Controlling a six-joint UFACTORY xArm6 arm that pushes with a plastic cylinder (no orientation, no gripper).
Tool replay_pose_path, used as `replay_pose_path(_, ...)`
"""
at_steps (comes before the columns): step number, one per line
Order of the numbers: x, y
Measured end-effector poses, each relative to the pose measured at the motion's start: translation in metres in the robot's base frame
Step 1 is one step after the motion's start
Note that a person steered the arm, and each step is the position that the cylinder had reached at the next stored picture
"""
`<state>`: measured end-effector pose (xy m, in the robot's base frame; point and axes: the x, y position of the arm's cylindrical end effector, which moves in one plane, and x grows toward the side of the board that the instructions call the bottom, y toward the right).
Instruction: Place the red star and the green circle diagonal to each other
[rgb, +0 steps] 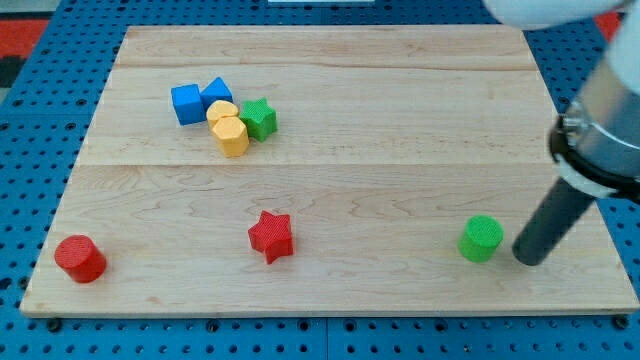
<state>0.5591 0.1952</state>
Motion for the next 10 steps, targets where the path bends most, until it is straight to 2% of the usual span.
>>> replay_pose_path(1, -0.020, -0.070)
replay_pose_path(2, -0.019, -0.139)
replay_pose_path(3, 0.016, -0.099)
replay_pose_path(4, 0.017, -0.173)
replay_pose_path(5, -0.008, -0.251)
replay_pose_path(7, -0.058, -0.341)
replay_pose_path(8, -0.047, -0.367)
replay_pose_path(9, -0.082, -0.369)
replay_pose_path(10, -0.090, -0.370)
